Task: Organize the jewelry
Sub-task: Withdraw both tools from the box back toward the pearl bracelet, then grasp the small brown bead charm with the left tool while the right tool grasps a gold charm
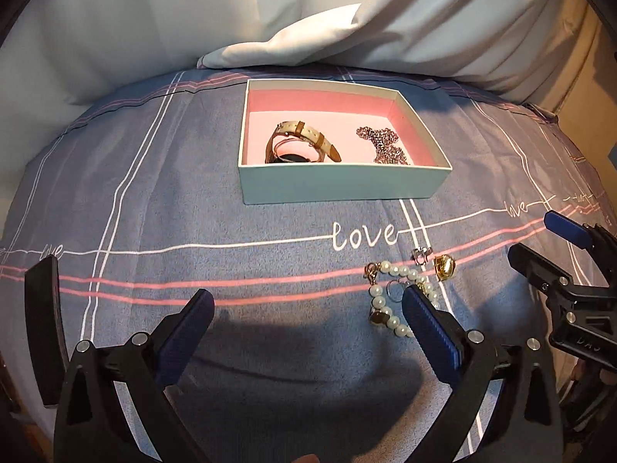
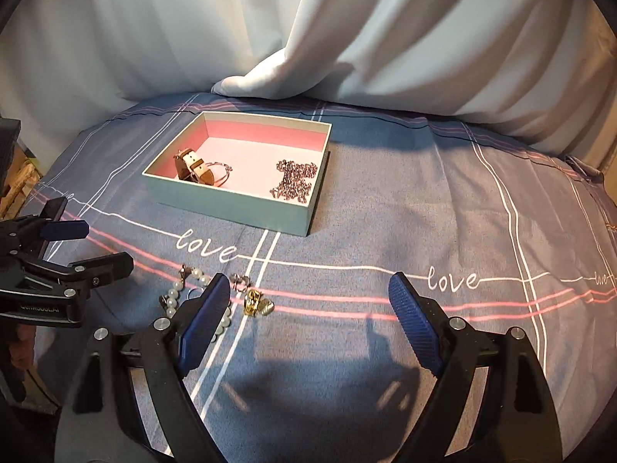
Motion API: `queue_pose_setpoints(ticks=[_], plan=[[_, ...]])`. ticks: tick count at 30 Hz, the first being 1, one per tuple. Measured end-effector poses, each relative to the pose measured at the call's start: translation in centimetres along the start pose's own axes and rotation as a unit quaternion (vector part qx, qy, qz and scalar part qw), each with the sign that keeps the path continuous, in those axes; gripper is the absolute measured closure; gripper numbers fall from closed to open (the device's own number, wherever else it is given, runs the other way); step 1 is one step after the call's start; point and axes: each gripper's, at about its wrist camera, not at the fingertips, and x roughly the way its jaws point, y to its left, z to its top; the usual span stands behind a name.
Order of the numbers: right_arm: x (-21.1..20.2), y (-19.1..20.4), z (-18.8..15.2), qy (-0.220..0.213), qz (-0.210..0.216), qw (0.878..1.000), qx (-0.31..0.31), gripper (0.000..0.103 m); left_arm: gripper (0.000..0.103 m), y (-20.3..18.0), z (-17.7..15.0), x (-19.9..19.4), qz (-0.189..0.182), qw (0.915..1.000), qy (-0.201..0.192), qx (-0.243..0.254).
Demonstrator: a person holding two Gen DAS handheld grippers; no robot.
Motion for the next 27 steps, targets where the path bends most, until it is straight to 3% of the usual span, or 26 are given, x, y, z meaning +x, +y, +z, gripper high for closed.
queue_pose_setpoints(ticks=[5,9,21,27], plan=[[0.8,0.4,-3.1,0.025,0.006,1.0,0.005,0.019,0.006,-1.6,-2.4,1.0,-0.025,0.9995,0.017,0.012],[1.1,0.7,-3.9,0.033,0.015,0.999,0.01,0.019,0.01,-3.3,-2.3,2.6,-0.024,0.9987,0.03,0.032],[2.0,1.1,-3.1,0.033,0.025,0.999,0.009,0.019,0.033,-3.5,-1.9,3.8,-0.035,0.9978,0.022,0.052],[3.2,3.2,-3.0,0.04,0.043,0.998,-0.01,0.019,0.053,-3.1,-2.2,3.3,-0.038,0.9973,0.005,0.063]])
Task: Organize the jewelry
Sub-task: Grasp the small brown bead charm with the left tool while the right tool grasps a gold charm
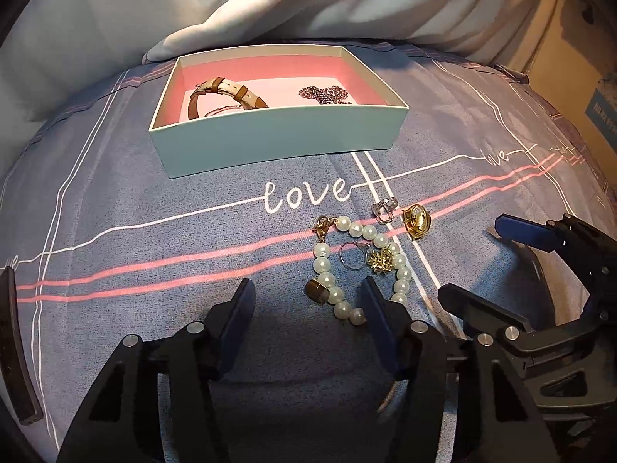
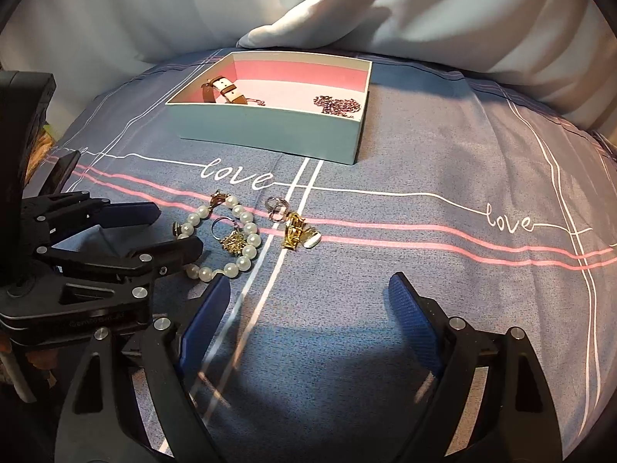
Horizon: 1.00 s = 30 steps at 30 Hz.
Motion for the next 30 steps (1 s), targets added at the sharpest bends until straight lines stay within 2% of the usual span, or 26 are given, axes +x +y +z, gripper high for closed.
queue_pose_setpoints(ticks=[5,7,10,16,17,18,19,25,30], plan=[[1.0,0.5,0.3,0.006,0.0,1.0,-0.007,0.019,0.077,0.9,0.0,-0.2,-0.008,0.9999,-0.005,-0.011],[1.2,0.5,0.4,0.006,-0.002,1.0,-0.007,0.019,0.083,1.5,0.0,-0.3,-0.02,0.9995,-0.004,-0.022],[1.1,0.4,0.3,0.005,-0.001,1.0,-0.005,0.019,0.087,2.0,-0.1,-0.4,-0.027,0.9992,-0.004,-0.029],[1.1,0.2,0.2,0.006,-0.001,1.0,-0.001,0.019,0.086,2.0,0.0,-0.4,-0.029,0.9992,-0.004,-0.028],[1.0,0.2,0.2,0.006,-0.001,1.0,0.0,0.019,0.084,2.1,0.0,-0.5,-0.03,0.999,-0.004,-0.031],[1.0,0.1,0.2,0.006,-0.002,1.0,0.0,0.019,0.073,2.1,0.0,-0.6,-0.028,0.9991,-0.006,-0.031],[1.0,0.1,0.2,0.006,-0.002,1.0,0.0,0.019,0.069,2.1,0.0,-0.7,-0.021,0.9993,-0.011,-0.028],[1.1,0.1,0.3,0.008,0.0,1.0,-0.001,0.019,0.069,2.8,0.4,-0.4,-0.036,0.9985,-0.007,-0.041],[1.2,0.0,0.2,0.009,-0.001,1.0,-0.001,0.019,0.069,3.4,0.7,-0.4,-0.034,0.9983,-0.007,-0.046]])
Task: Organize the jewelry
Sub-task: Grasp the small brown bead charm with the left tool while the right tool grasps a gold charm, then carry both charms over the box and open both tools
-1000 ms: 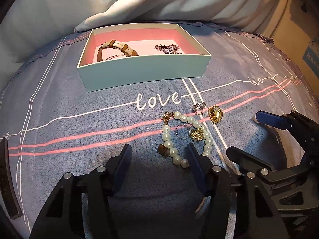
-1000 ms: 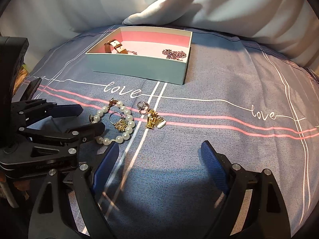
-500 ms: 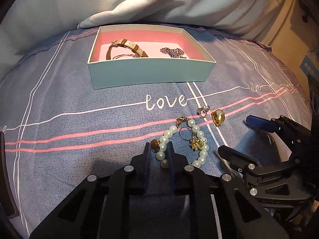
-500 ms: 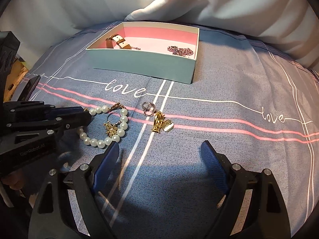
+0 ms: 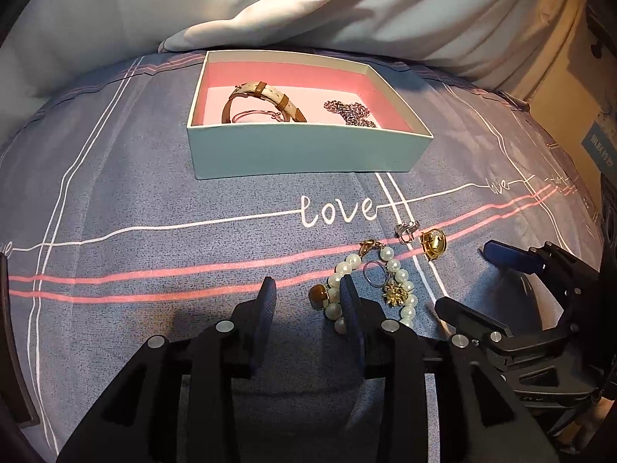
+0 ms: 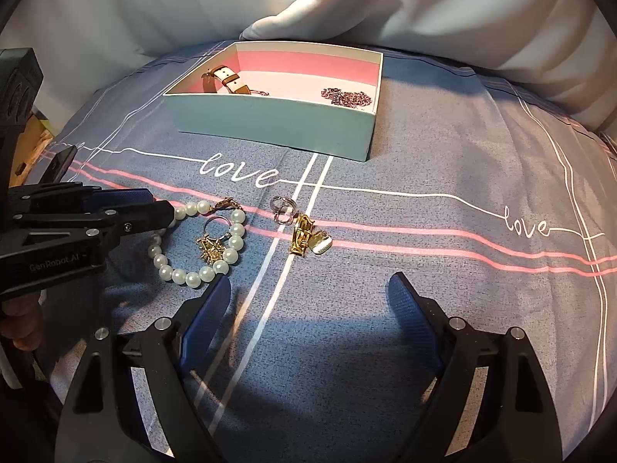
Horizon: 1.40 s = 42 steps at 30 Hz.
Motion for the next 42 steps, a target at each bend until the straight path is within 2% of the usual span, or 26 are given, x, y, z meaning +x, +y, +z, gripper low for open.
queue_pose_setpoints(ticks=[8,14,15,16,19,21,24,26,28,31,38,42], plan=[[0.2,0.0,0.0,0.004,0.0,1.0,-0.001,0.019,0.069,0.7,0.2,0.0,0.005,0.9999,-0.002,-0.012],[0.6,0.3,-0.1,0.007,-0.002,1.0,-0.005,0.02,0.069,-1.0,-0.1,0.7,0.043,0.9984,-0.001,0.037],[0.7,0.3,-0.1,0.007,-0.004,1.0,-0.007,0.02,0.071,-1.4,-0.2,0.8,0.053,0.9975,-0.002,0.046],[0.8,0.4,-0.1,0.006,-0.004,1.0,-0.009,0.021,0.079,-1.6,-0.3,0.9,0.06,0.9967,-0.004,0.055],[1.2,0.5,0.3,0.001,-0.006,1.0,-0.017,0.03,0.094,-2.3,-0.3,0.9,0.068,0.9952,-0.006,0.071],[1.3,0.2,0.7,-0.002,0.003,1.0,-0.014,0.038,0.094,-2.4,-0.2,0.8,0.07,0.9949,-0.007,0.073],[1.6,-0.5,1.3,-0.004,0.014,1.0,-0.005,0.06,0.094,-2.0,0.1,0.2,0.059,0.9964,-0.01,0.059],[1.7,-0.6,1.5,-0.003,0.01,1.0,-0.009,0.086,0.094,-1.9,0.3,-0.3,0.059,0.9965,-0.013,0.057],[1.5,-0.9,1.6,-0.004,0.022,1.0,-0.009,0.096,0.094,-1.9,0.5,-0.8,0.054,0.997,-0.015,0.054],[1.0,-0.7,1.4,-0.01,0.023,1.0,-0.014,0.101,0.094,-1.8,0.8,-1.2,0.05,0.9975,-0.019,0.046],[-0.8,-0.5,1.3,-0.029,0.029,0.999,-0.013,0.102,0.094,-1.7,1.0,-1.4,0.042,0.9983,-0.021,0.034],[-1.6,-0.5,2.5,-0.041,0.039,0.998,-0.011,0.102,0.094,-1.5,1.8,-2.0,0.029,0.9989,-0.028,0.024]])
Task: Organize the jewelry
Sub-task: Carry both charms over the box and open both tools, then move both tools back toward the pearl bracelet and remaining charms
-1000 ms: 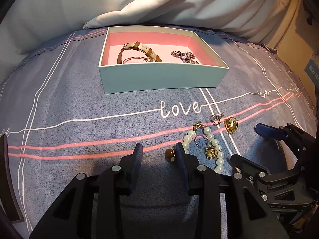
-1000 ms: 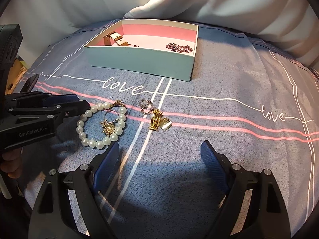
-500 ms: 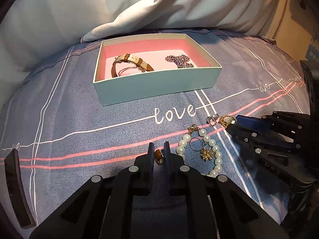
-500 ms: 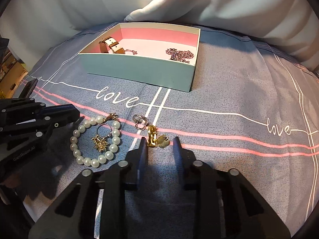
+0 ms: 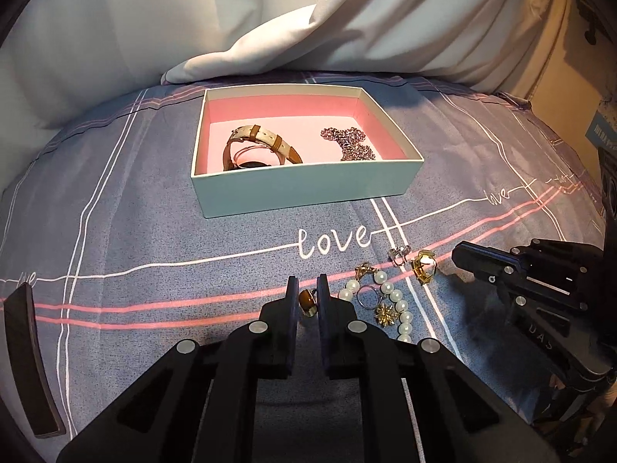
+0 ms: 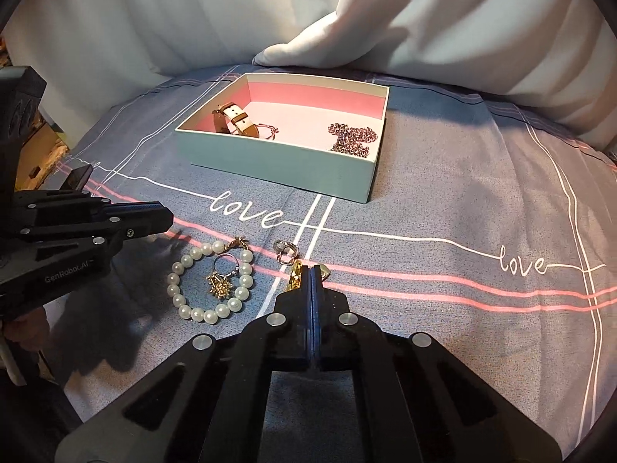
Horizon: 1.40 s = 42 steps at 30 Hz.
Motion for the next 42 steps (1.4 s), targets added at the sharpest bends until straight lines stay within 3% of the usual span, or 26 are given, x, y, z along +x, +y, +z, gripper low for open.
queue_pose_setpoints(ticks=[8,14,24,26,27,28,30,31,37,42], plan=[[0.0,0.3,7.3,-0.039,-0.013,0.999,-0.013,0.102,0.094,0.9,7.3,0.2,-0.009,0.9994,-0.027,-0.022],[1.5,0.2,11.5,-0.044,-0.034,0.998,-0.023,0.102,0.094,1.3,12.3,1.8,0.013,0.9991,-0.026,-0.03],[5.0,-0.8,12.2,0.003,-0.037,0.999,-0.018,0.102,0.093,2.3,13.4,5.4,0.026,0.9982,0.021,-0.05],[5.2,-1.1,12.0,0.01,-0.035,0.999,-0.013,0.101,0.084,2.5,13.2,5.5,0.027,0.9979,0.027,-0.051],[5.4,-1.2,11.9,0.017,-0.039,0.999,-0.013,0.101,0.065,2.7,13.2,5.3,0.027,0.9977,0.026,-0.056],[5.3,-1.2,11.7,0.018,-0.046,0.999,-0.015,0.096,0.044,2.9,13.2,4.8,0.031,0.9975,0.019,-0.06],[4.7,-1.4,11.3,0.007,-0.061,0.998,-0.017,0.057,0.035,3.0,13.3,3.5,0.035,0.9976,-0.003,-0.06],[4.0,-1.4,11.1,-0.009,-0.072,0.997,-0.018,0.025,0.03,3.0,13.4,2.9,0.031,0.9979,-0.008,-0.057],[0.9,-1.8,8.9,-0.029,-0.083,0.996,-0.018,0.023,0.015,1.9,10.8,-0.5,0.025,0.999,-0.028,-0.025],[-1.0,-2.3,5.3,-0.024,-0.087,0.996,-0.003,0.023,0.012,0.9,6.0,-1.0,0.023,0.9995,-0.007,-0.02]])
